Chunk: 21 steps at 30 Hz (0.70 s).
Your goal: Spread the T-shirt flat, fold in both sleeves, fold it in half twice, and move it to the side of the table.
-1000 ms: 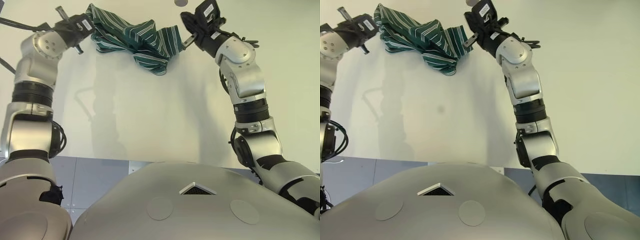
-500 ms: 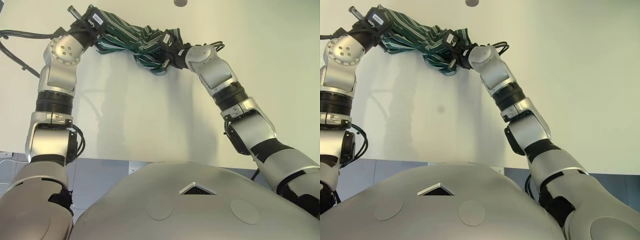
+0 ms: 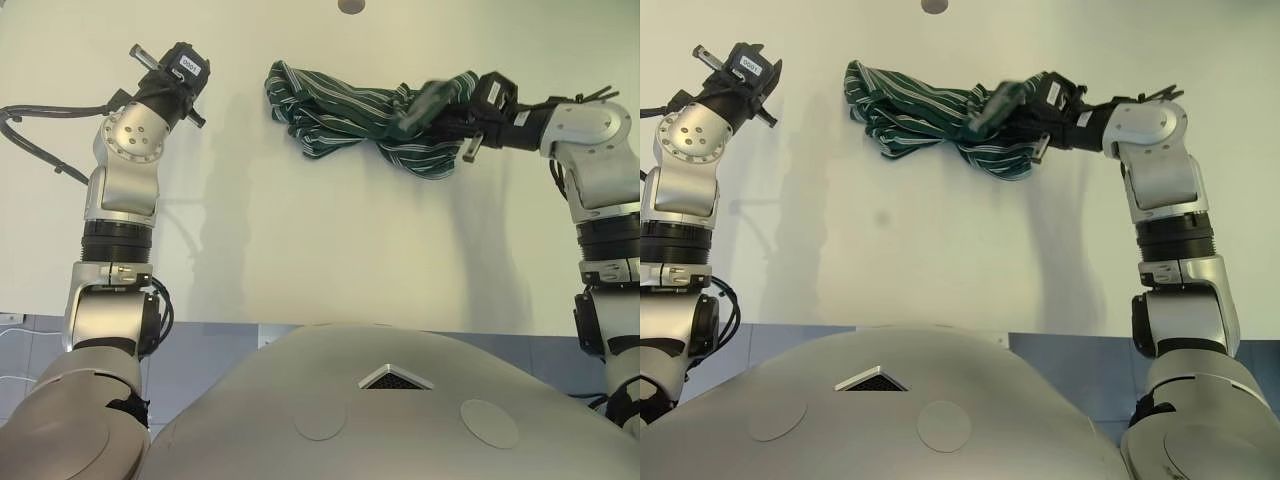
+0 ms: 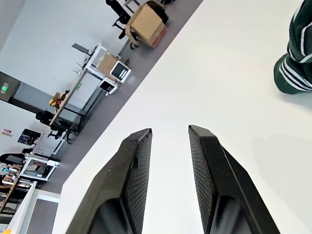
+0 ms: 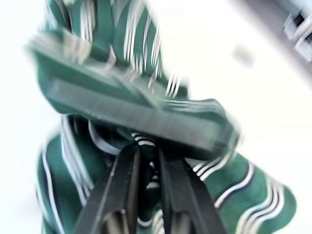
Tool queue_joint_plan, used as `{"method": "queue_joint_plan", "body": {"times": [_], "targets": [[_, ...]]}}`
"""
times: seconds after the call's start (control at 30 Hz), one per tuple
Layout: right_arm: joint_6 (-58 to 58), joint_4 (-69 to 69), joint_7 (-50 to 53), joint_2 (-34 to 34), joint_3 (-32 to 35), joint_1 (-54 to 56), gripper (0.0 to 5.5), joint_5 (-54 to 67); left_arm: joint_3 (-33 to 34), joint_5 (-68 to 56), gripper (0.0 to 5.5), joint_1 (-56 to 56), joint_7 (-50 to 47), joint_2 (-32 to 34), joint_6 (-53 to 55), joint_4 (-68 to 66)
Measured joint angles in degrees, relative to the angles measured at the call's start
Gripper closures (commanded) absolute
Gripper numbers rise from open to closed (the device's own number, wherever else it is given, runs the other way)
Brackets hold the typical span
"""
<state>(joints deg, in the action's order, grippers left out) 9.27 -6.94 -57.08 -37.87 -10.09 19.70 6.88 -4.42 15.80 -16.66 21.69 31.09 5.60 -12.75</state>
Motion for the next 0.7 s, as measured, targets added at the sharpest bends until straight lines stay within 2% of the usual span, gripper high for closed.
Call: {"method": "queue_joint_plan", "body": {"times": [0.13, 0.2, 0.3, 0.4, 0.7], "targets": [[-5.62, 9.12, -6.83, -10.53, 1.18, -4.02, 4.5, -1.44, 0.11, -0.07, 4.12, 0.18, 0.13, 0.06, 0.02, 0.45], [-6.67, 11.41, -7.99, -12.74, 1.72, -4.51, 4.5, -2.05, 0.01, -0.07, 4.12, 0.2, 0.14, -0.04, -0.03, 0.66], [-6.94, 12.34, -6.14, -10.31, 0.79, -1.13, 4.5, -3.02, -0.5, -0.04, 4.12, 0.22, 0.13, -0.76, -0.02, 0.82], [-7.13, 12.21, -4.54, -5.8, -2.67, 3.43, 3.89, -5.39, -1.12, 0.09, 4.12, 0.2, 0.12, -1.5, 0.06, 1.02], [-10.66, 11.09, -2.64, -3.2, -8.97, 6.16, 3.89, -13.91, -2.34, 0.1, 4.12, 0.07, -0.03, -3.59, 0.08, 0.59]]}}
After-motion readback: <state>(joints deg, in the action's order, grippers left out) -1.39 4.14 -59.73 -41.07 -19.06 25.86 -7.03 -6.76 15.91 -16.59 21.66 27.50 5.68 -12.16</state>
